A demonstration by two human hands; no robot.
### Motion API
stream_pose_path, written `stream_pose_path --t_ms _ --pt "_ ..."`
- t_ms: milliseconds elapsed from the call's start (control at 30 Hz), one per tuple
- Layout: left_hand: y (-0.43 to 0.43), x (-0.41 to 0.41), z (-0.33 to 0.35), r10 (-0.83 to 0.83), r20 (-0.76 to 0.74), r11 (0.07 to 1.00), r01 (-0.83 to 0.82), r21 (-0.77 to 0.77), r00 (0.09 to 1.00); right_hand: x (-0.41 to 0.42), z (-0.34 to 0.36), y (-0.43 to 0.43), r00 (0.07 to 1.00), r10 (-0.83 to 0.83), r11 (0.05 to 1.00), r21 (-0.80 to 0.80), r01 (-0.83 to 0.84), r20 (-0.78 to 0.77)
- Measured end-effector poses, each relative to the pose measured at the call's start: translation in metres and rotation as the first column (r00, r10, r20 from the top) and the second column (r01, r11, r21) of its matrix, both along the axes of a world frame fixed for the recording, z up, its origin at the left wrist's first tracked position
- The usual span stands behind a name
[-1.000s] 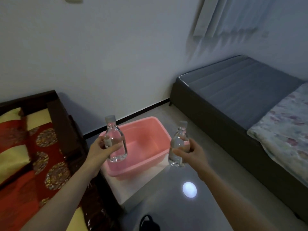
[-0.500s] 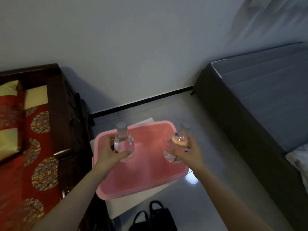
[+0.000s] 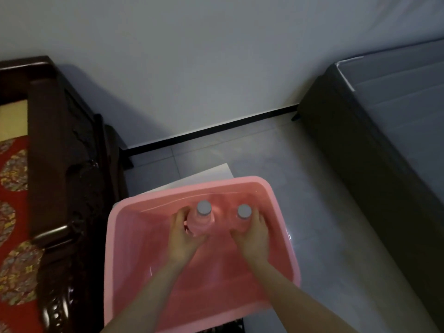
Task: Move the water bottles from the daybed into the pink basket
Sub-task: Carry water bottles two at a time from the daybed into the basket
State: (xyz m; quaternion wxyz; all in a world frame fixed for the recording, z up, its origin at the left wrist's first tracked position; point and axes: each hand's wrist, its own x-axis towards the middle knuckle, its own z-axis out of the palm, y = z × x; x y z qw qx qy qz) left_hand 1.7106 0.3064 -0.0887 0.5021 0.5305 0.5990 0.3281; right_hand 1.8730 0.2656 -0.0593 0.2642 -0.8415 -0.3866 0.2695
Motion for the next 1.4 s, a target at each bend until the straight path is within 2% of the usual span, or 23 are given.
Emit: stream_pose_path --t_ms 300,367,500,800,900,1000,1100,1167,1233,1300,1400 --pt "0.007 0.019 -0.032 0.083 0.004 0.996 -0.083 -0.013 0.997 -0.012 -0.04 0.015 0.986 -0.167 0.985 0.035 0.166 0.014" --pt "0.009 0.022 -0.036 0.087 0.006 0.996 -0.087 -0.018 0.996 -0.013 -0.044 0.017 0.989 -0.143 0.989 0.03 0.142 0.048" --pt "0.013 0.025 -0.042 0.073 0.006 0.997 -0.073 -0.003 0.997 -0.01 -0.047 0.021 0.967 -0.091 0.991 -0.069 0.11 0.239" --pt "0.008 0.026 -0.046 0.044 0.001 0.998 -0.044 0.042 0.999 0.005 -0.028 0.017 0.992 -0.014 0.997 -0.073 0.023 0.126" --pt "0.009 0.023 -0.04 -0.017 -0.056 0.998 0.02 0.061 0.998 0.015 -0.003 0.013 0.975 0.107 0.993 -0.071 -0.095 0.196" --pt "0.012 0.018 -0.021 -0.076 -0.075 0.995 0.08 0.056 0.994 0.028 0.025 0.017 0.885 0.32 0.947 -0.13 -0.293 0.339" --pt "0.016 0.01 0.0 -0.152 -0.108 0.984 0.161 0.079 0.983 0.038 0.044 0.03 0.708 0.543 0.839 -0.252 -0.482 0.452" --pt "0.02 0.007 0.012 -0.197 -0.166 0.971 0.216 0.101 0.966 0.039 0.053 0.038 0.555 0.621 0.77 -0.296 -0.565 0.553" --pt "0.024 0.007 0.021 -0.241 -0.244 0.951 0.279 0.133 0.939 0.042 0.055 0.042 0.44 0.605 0.741 -0.267 -0.616 0.663" --pt "0.028 0.008 0.027 -0.285 -0.317 0.927 0.344 0.149 0.905 0.05 0.056 0.045 0.467 0.584 0.743 -0.206 -0.637 0.664" --pt "0.031 0.011 0.027 -0.287 -0.375 0.919 0.363 0.152 0.881 0.061 0.052 0.045 0.461 0.621 0.743 -0.288 -0.604 0.634"
